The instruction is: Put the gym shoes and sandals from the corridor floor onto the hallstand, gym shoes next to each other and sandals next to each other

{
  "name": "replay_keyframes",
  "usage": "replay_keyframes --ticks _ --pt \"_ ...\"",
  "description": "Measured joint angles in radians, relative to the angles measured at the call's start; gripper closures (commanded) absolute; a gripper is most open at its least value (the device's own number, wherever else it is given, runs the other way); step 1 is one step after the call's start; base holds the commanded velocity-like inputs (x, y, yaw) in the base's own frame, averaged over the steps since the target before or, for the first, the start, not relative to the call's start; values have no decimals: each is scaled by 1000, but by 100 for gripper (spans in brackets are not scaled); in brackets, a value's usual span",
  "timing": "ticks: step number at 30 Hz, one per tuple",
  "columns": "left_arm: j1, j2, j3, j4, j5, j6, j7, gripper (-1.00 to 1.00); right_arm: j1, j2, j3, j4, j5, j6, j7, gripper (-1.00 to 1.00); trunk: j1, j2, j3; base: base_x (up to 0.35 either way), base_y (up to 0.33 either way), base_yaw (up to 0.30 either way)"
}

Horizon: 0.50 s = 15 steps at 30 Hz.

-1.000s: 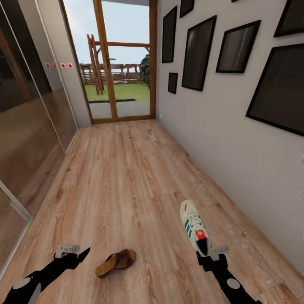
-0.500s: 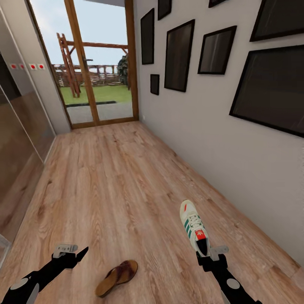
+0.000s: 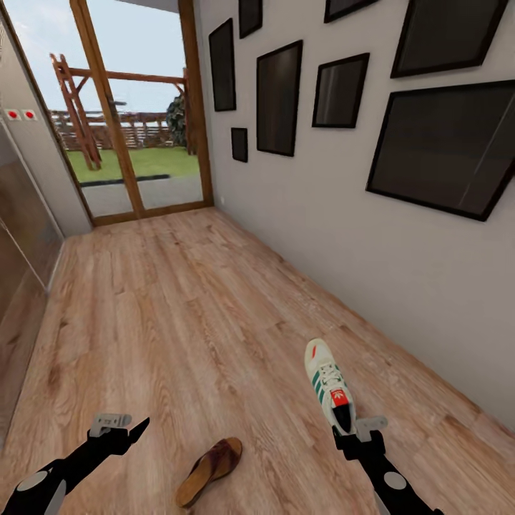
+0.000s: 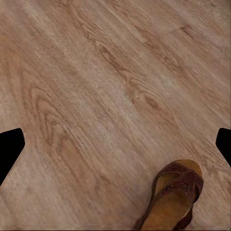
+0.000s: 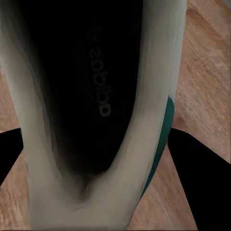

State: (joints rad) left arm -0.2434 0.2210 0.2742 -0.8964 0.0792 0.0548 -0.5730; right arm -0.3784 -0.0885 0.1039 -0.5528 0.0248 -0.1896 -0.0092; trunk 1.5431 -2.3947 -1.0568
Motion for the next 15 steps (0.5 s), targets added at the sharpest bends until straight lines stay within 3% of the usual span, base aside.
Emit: replay_keyframes --ticks 5,15 --pt "0 0 0 0 0 1 0 -100 0 -2 0 -2 -1 0 1 100 0 0 0 -181 189 -4" --pt "0 0 0 0 0 1 0 -100 0 0 -7 3 -1 -1 1 100 0 0 0 -30 28 -20"
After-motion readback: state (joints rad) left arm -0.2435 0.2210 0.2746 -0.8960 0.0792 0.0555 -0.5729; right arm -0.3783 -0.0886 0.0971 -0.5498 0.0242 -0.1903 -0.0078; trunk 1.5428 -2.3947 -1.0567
